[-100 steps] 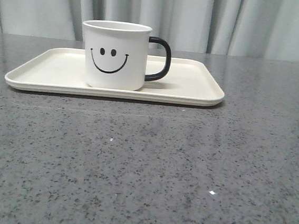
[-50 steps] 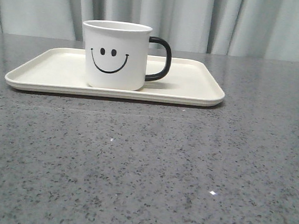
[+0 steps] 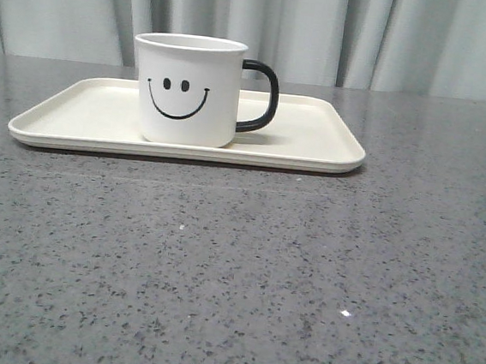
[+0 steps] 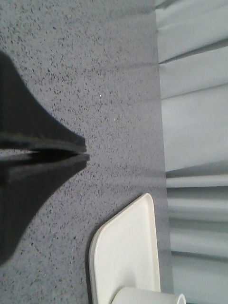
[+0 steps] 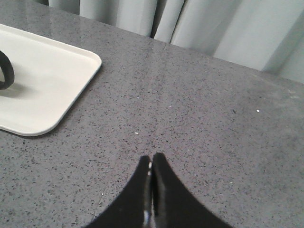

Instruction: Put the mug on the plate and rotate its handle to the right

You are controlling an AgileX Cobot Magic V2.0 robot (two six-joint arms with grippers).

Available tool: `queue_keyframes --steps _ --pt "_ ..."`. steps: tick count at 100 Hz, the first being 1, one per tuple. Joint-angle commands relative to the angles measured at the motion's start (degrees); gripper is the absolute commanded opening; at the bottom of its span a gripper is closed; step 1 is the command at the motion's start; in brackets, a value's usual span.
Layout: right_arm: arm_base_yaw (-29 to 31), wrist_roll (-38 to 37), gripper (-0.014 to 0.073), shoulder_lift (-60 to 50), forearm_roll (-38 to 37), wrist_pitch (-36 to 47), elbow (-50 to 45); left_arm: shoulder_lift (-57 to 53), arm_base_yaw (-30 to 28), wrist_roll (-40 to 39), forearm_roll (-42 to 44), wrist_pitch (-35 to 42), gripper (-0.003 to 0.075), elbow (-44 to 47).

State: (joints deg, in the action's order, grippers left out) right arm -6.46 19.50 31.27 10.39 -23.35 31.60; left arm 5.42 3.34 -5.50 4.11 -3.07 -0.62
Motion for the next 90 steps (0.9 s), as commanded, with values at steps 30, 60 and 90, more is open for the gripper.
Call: queue_keyframes --steps 30,60,90 --pt "0.4 -0.1 -0.0064 -0.1 0.0 4.6 1.5 -6.4 -3.2 -0.5 1.3 3.1 -0.002 1.2" --pt "0.4 -0.1 -0.0064 -0.1 0.0 4.6 1.5 -7.3 -3.2 -0.5 2.2 3.1 -0.002 1.2" --pt "0.4 -0.1 -0.0064 -0.1 0.0 4.6 1.5 -7.3 -3.2 -0.5 2.0 3.1 -0.002 1.2"
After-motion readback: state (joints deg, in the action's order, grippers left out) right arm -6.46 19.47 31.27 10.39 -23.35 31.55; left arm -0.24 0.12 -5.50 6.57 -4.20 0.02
